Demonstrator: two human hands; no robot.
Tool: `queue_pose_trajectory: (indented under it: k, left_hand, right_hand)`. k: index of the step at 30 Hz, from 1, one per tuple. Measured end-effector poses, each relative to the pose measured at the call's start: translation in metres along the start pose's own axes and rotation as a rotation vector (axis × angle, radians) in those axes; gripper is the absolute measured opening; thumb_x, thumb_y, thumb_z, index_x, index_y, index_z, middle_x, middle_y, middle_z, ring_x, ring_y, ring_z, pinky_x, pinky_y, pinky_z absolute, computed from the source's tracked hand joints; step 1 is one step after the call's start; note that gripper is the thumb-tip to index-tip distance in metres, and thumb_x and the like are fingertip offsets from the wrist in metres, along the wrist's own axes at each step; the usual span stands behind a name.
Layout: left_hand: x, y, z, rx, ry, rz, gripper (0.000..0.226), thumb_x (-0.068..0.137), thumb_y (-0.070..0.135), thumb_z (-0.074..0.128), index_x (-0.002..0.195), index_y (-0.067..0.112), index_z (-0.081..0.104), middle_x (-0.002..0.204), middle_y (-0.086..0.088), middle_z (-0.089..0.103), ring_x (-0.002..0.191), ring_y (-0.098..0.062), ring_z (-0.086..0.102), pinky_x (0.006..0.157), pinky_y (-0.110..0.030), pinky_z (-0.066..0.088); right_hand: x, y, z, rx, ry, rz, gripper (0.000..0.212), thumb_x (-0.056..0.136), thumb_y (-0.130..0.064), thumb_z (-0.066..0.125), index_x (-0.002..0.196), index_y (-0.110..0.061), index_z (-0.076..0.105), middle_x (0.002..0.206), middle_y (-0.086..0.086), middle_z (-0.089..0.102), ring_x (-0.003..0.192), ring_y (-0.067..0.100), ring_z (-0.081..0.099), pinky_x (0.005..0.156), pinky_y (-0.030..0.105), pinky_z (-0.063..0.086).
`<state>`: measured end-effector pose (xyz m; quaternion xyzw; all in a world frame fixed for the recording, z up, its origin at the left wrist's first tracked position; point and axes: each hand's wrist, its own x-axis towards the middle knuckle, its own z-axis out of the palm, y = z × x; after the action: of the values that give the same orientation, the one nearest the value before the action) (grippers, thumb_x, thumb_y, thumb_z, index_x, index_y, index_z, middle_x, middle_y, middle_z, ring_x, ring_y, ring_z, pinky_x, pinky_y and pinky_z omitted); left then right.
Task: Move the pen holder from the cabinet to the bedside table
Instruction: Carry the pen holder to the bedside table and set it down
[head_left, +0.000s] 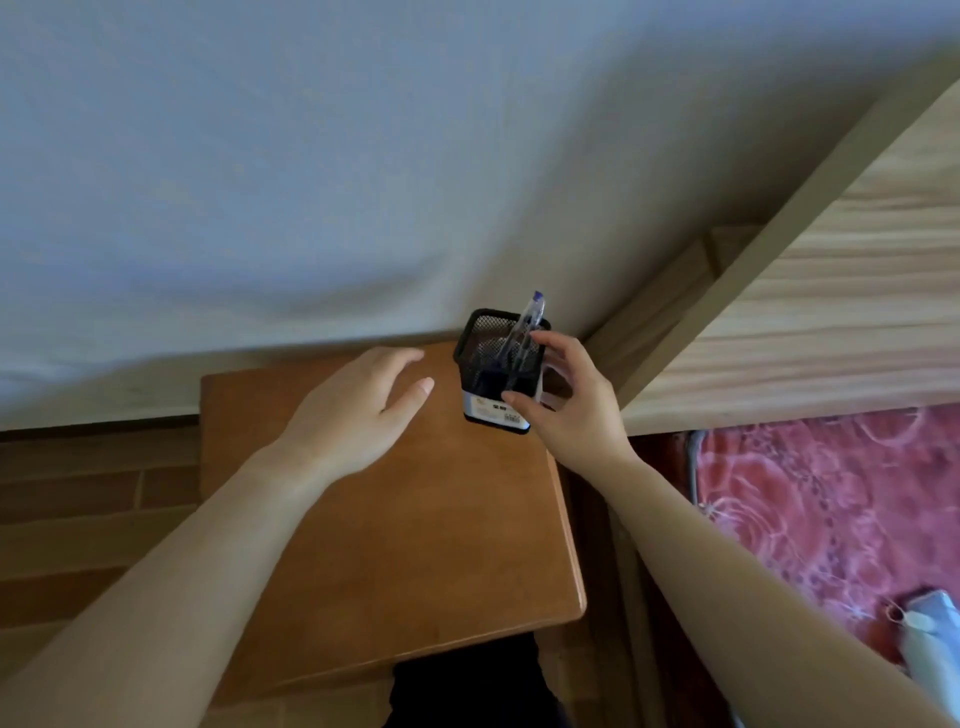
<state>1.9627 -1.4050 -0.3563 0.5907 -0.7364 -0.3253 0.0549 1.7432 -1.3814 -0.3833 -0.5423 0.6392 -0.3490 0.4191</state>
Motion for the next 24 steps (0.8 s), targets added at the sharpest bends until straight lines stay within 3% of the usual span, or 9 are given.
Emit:
queue_pose_trajectory:
  k: [6, 12, 17, 21, 24]
  left_hand:
    - [0.029, -0.032, 0.065, 0.102, 0.076, 0.017, 0.047, 0.092, 0.045, 0.037, 0.134, 0.024, 0.038, 0.139, 0.003, 0.044, 0.123, -0.017, 0.046, 0.091, -0.036, 0.045]
    - [0.044, -0.061, 0.093, 0.119, 0.11, 0.025, 0.051, 0.091, 0.047, 0.038, 0.136, 0.023, 0.036, 0.141, 0.004, 0.04, 0.12, -0.016, 0.047, 0.085, -0.031, 0.046]
    - [0.054, -0.071, 0.099, 0.103, 0.122, 0.023, 0.051, 0.091, 0.048, 0.037, 0.136, 0.026, 0.035, 0.14, 0.006, 0.04, 0.122, -0.014, 0.045, 0.087, -0.03, 0.045]
    - [0.062, -0.078, 0.105, 0.12, 0.126, 0.037, 0.051, 0.091, 0.048, 0.036, 0.136, 0.025, 0.035, 0.14, 0.005, 0.042, 0.119, -0.014, 0.048, 0.086, -0.028, 0.044]
    - [0.067, -0.084, 0.108, 0.113, 0.154, 0.025, 0.052, 0.09, 0.049, 0.036, 0.136, 0.026, 0.035, 0.139, 0.005, 0.042, 0.099, -0.014, 0.055, 0.077, -0.027, 0.044]
  right_hand:
    - [0.023, 0.059, 0.024, 0.026, 0.037, -0.027, 0.056, 0.074, -0.008, 0.075, 0.119, -0.027, 0.048, 0.12, -0.007, 0.058, 0.112, -0.007, 0.05, 0.084, 0.015, 0.051]
    - [0.038, 0.086, 0.033, 0.047, -0.002, -0.108, 0.057, 0.074, -0.002, 0.073, 0.12, -0.022, 0.048, 0.117, -0.015, 0.055, 0.114, -0.01, 0.048, 0.082, 0.009, 0.047]
    - [0.049, 0.102, 0.033, 0.038, -0.008, -0.142, 0.058, 0.074, -0.005, 0.074, 0.123, -0.022, 0.047, 0.121, -0.012, 0.056, 0.118, -0.002, 0.051, 0.092, 0.027, 0.051]
    - [0.056, 0.112, 0.038, 0.064, 0.01, -0.12, 0.06, 0.074, -0.008, 0.073, 0.125, -0.023, 0.045, 0.124, -0.01, 0.055, 0.119, 0.001, 0.051, 0.092, 0.034, 0.053]
    - [0.062, 0.118, 0.044, 0.11, 0.019, -0.133, 0.06, 0.074, -0.007, 0.073, 0.124, -0.026, 0.045, 0.126, -0.006, 0.056, 0.118, 0.002, 0.053, 0.092, 0.035, 0.053]
